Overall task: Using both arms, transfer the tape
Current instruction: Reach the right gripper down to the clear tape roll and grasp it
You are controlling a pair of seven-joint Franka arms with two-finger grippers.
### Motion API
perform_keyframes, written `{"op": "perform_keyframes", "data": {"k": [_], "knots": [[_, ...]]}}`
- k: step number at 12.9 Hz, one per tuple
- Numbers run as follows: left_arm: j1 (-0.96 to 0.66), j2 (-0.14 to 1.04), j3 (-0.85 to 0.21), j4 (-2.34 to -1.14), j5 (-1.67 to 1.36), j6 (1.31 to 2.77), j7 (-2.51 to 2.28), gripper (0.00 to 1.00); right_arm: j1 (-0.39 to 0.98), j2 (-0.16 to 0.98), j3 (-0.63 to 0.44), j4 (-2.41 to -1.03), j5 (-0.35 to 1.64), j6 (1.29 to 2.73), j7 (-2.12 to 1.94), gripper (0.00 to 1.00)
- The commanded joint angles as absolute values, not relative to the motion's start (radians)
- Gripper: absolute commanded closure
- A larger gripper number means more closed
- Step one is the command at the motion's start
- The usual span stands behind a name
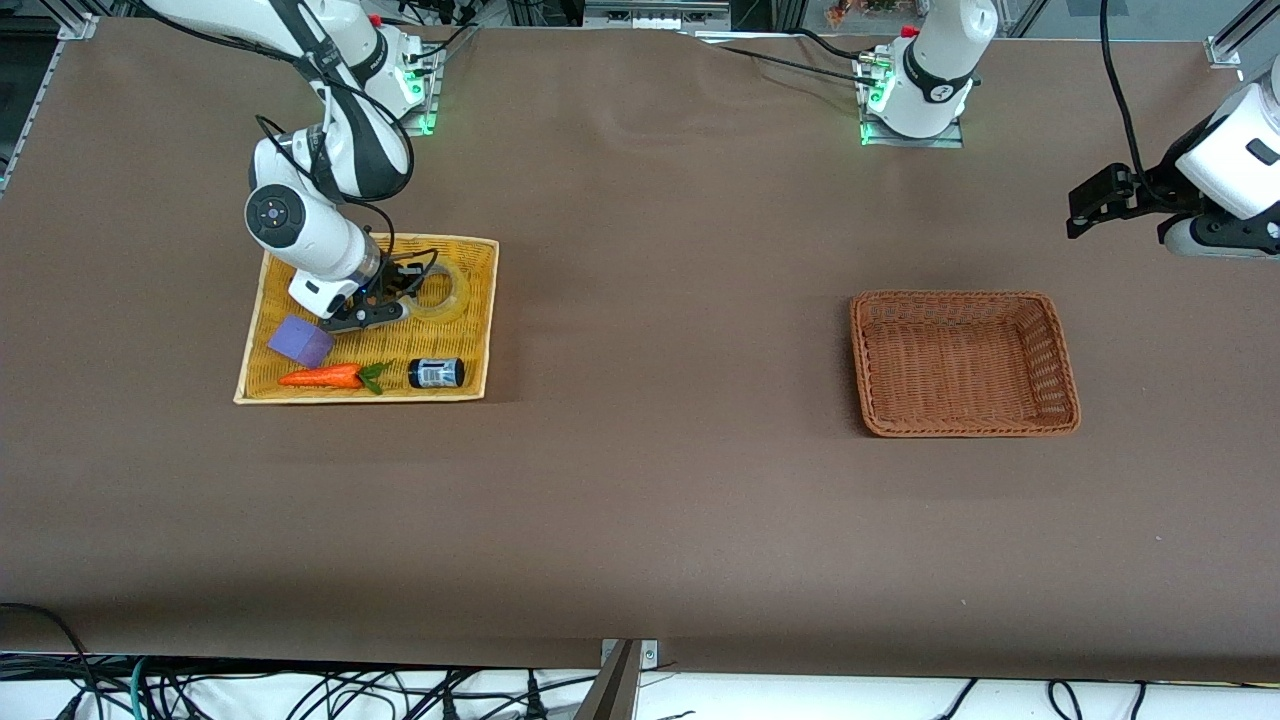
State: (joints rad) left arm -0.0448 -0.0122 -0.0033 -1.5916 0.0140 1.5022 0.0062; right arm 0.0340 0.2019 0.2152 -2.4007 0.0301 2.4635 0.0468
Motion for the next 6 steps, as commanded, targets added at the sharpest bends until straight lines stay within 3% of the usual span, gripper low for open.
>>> {"op": "perform_keyframes", "data": {"k": [1, 6], "knots": [[-0.043, -0.002, -0.005, -1.562, 0.026, 1.479, 0.015, 0.00, 0.031, 0.164, 0.233, -2.315, 0.021, 2.337, 0.074, 1.00], [-0.043, -0.002, -0.005, -1.562, 0.026, 1.479, 0.015, 0.00, 0.082, 0.242, 0.307, -1.967, -0.034, 2.013, 0.196, 1.00]]}}
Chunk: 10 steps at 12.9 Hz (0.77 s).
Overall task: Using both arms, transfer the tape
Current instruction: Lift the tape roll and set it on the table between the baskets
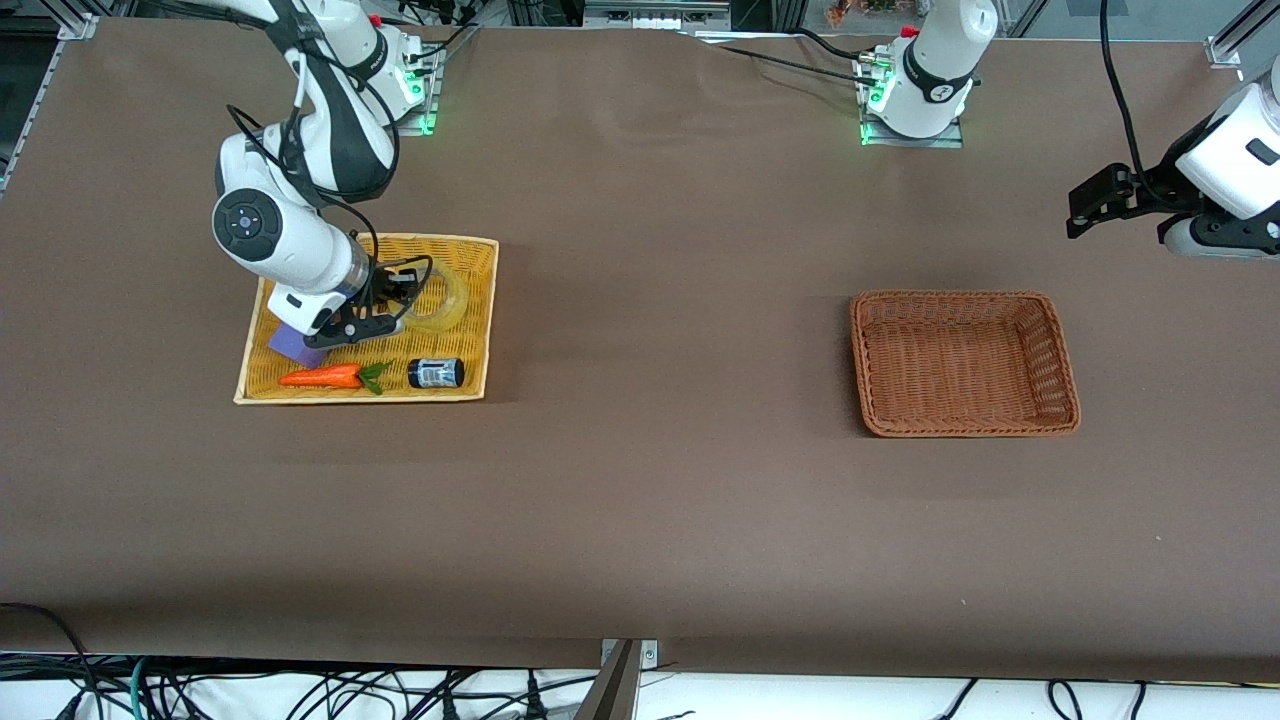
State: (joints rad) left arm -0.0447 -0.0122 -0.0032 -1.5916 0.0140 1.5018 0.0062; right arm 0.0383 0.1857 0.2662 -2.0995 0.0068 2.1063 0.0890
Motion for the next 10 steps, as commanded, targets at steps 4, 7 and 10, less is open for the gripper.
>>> {"op": "perform_keyframes", "data": {"k": [4, 7, 10], "knots": [[-0.043, -0.002, -0.005, -1.562, 0.026, 1.479, 0.015, 0.00, 0.323, 0.437, 0.308, -1.734, -0.035, 2.006, 0.476, 1.00], [-0.043, -0.002, -0.005, -1.562, 0.026, 1.477, 0.015, 0.00, 0.498, 0.616, 0.308, -1.548, -0.046, 2.019, 0.752, 1.00], [-0.043, -0.002, -0.005, -1.562, 0.026, 1.479, 0.015, 0.00, 0.642, 0.811, 0.307, -1.347, -0.122, 2.081, 1.035, 1.00]]}}
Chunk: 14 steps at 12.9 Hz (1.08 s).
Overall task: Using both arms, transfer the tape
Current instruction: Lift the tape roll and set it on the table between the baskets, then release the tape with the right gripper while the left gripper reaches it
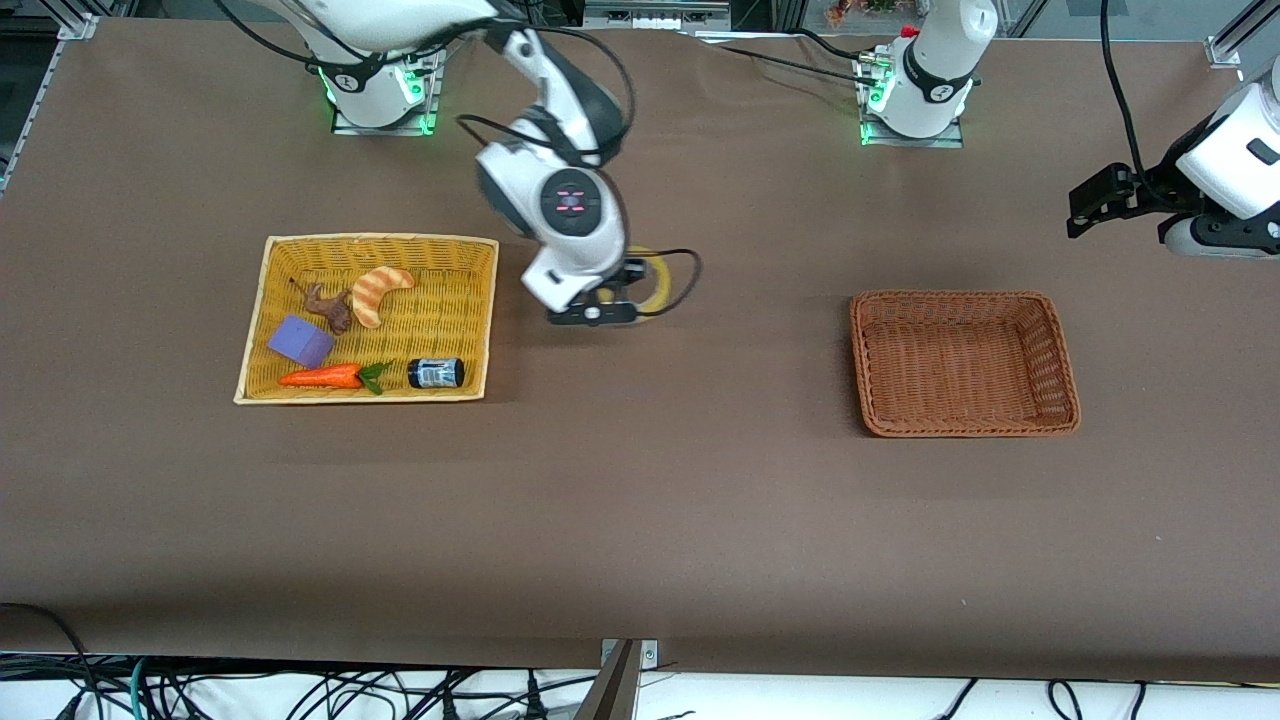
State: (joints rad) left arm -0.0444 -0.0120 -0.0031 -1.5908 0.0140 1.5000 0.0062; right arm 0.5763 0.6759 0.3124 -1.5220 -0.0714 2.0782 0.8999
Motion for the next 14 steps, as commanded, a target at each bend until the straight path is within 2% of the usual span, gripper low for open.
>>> {"op": "perform_keyframes", "data": {"k": [1, 6, 7, 8, 9, 11, 14], "knots": [[-0.043, -0.002, -0.005, -1.562, 0.026, 1.479, 0.015, 0.00, 0.662, 0.846, 0.307, -1.327, -0.136, 2.118, 1.073, 1.00], [-0.043, 0.000, -0.005, -1.562, 0.026, 1.479, 0.015, 0.00, 0.692, 0.900, 0.307, -1.327, -0.152, 2.217, 1.137, 0.98], [-0.043, 0.000, -0.005, -1.562, 0.026, 1.479, 0.015, 0.00, 0.686, 0.894, 0.307, -1.327, -0.149, 2.214, 1.134, 0.68], [-0.043, 0.002, -0.005, -1.562, 0.023, 1.479, 0.020, 0.00, 0.675, 0.882, 0.307, -1.325, -0.143, 2.203, 1.131, 0.27], [-0.048, 0.005, -0.006, -1.560, 0.028, 1.476, 0.020, 0.00, 0.664, 0.855, 0.307, -1.325, -0.135, 2.192, 1.132, 0.00], [-0.048, 0.005, -0.006, -1.562, 0.026, 1.463, 0.014, 0.00, 0.631, 0.787, 0.308, -1.327, -0.133, 2.099, 1.128, 0.00], [-0.057, 0.015, -0.009, -1.563, 0.020, 1.453, 0.020, 0.00, 0.507, 0.590, 0.311, -1.391, -0.098, 1.911, 1.033, 0.00]]}}
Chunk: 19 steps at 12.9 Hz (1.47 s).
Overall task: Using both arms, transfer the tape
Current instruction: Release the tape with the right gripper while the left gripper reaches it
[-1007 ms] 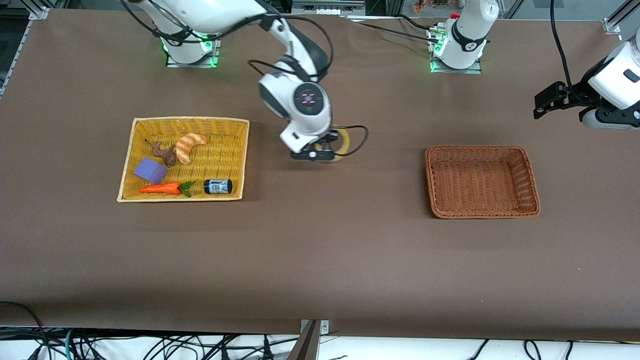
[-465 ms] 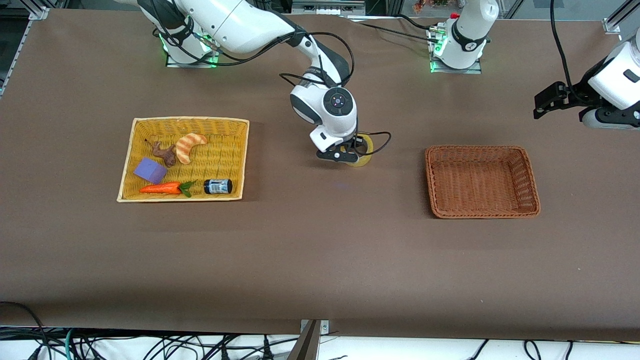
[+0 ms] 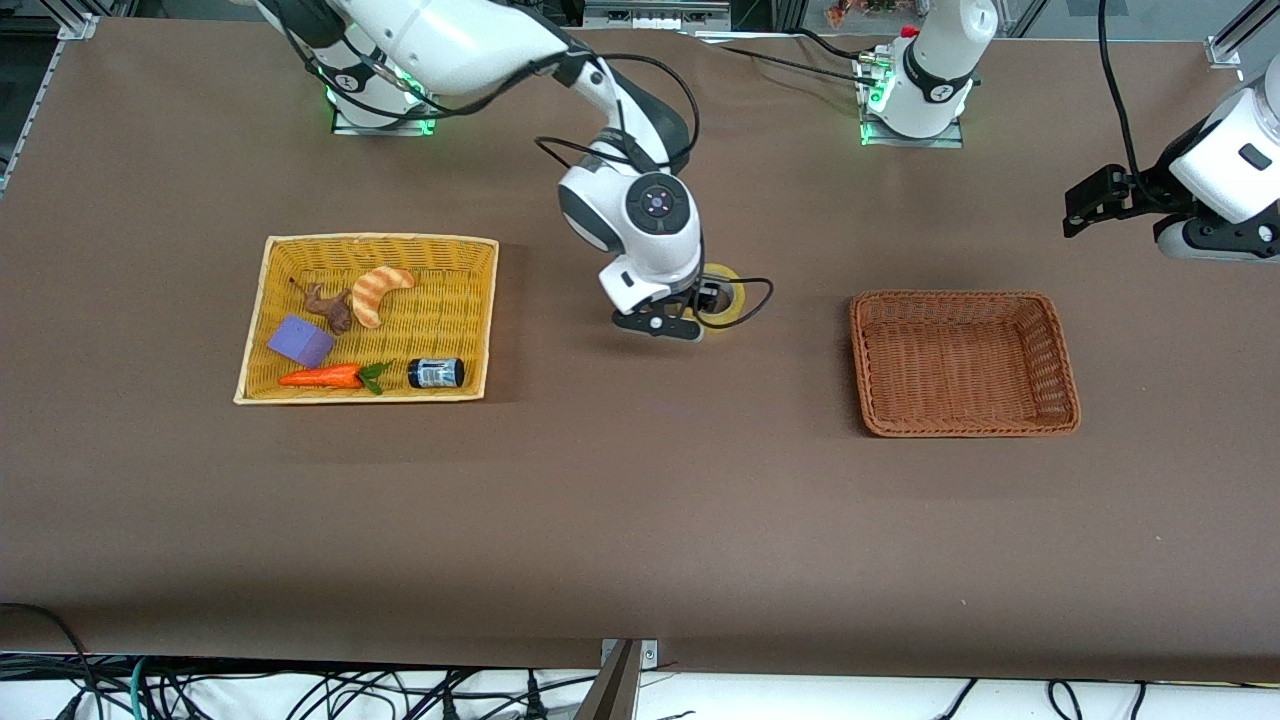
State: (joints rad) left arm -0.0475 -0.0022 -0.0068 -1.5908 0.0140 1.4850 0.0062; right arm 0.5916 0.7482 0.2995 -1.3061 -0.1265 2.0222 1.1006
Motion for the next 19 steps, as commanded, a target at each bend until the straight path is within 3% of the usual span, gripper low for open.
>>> {"op": "perform_keyframes", "data": {"k": [1, 4, 7, 11, 14, 19], "knots": [[-0.061, 0.020, -0.009, -1.563, 0.005, 1.424, 0.024, 0.00, 0.450, 0.502, 0.313, -1.437, -0.088, 1.849, 0.943, 0.00], [-0.083, 0.104, -0.073, -1.571, -0.116, 1.382, 0.029, 0.00, 0.225, 0.237, 0.313, -1.592, -0.002, 1.712, 0.563, 0.00], [-0.087, 0.202, -0.242, -1.649, -0.107, 1.581, 0.015, 0.00, 0.059, 0.094, 0.282, -1.651, 0.003, 1.609, 0.228, 0.00], [-0.087, 0.235, -0.374, -1.906, -0.107, 2.004, 0.028, 0.00, 0.035, 0.032, 0.097, -1.663, 0.003, 1.556, -0.119, 0.00], [-0.118, 0.261, -0.445, -2.106, -0.088, 2.326, 0.025, 0.00, 0.037, 0.031, 0.087, -1.666, 0.003, 1.557, -0.120, 0.00], [-0.175, 0.415, -0.440, -2.115, -0.025, 2.496, 0.015, 0.00, 0.035, 0.031, 0.089, -1.683, 0.003, 1.563, -0.121, 0.00]]}}
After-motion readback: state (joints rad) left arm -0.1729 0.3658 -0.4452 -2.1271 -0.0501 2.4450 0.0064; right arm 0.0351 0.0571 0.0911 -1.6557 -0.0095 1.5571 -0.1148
